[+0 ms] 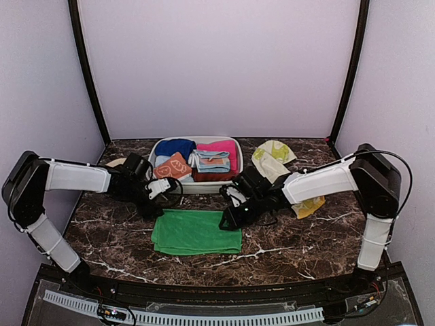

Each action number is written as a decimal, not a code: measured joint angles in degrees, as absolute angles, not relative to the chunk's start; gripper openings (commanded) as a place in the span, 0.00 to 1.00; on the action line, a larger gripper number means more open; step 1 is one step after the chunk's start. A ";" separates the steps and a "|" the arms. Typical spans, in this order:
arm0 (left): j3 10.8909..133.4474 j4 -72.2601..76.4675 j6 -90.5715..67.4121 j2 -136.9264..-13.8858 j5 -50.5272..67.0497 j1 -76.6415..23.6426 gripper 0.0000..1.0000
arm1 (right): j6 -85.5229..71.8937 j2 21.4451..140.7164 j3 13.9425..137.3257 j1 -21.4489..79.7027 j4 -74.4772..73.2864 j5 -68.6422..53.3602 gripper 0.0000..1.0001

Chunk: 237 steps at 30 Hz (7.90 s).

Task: Roll the towels
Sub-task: Smooth out the towel at the center of the board, then rotate the towel at the center of the board, then roll the towel at the center of the board.

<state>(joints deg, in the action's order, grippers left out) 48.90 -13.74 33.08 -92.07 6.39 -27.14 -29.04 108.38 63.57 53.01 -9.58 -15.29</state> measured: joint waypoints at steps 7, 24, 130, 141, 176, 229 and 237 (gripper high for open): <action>49.19 -16.49 36.01 -82.76 7.38 -27.14 0.76 | -27.05 108.81 71.64 52.40 -14.59 -18.04 0.33; 44.86 -23.38 40.95 -86.54 15.35 -41.85 0.67 | -26.20 107.57 57.65 49.50 -2.24 -18.63 0.28; 53.08 -20.27 43.29 -93.43 7.99 -55.13 0.79 | -32.91 101.45 52.45 46.70 3.25 -8.60 0.61; 49.67 -22.87 40.29 -84.73 11.86 -46.65 0.81 | -12.12 81.36 37.34 70.50 2.52 8.54 0.70; 54.02 -28.64 40.25 -82.30 19.20 -47.70 0.75 | -9.69 93.03 42.41 65.65 2.96 -5.04 0.00; 66.35 -22.90 29.08 -108.90 30.87 -47.97 0.09 | -8.25 76.77 34.52 65.01 7.75 -6.94 0.53; 67.37 -23.75 29.10 -110.00 31.73 -47.46 0.09 | 10.28 88.97 44.16 79.83 -0.03 12.88 0.49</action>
<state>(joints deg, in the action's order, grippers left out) 67.37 -23.75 29.10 -110.00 31.73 -47.46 10.28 88.97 44.16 79.83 -0.03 12.88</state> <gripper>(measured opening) 0.093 0.496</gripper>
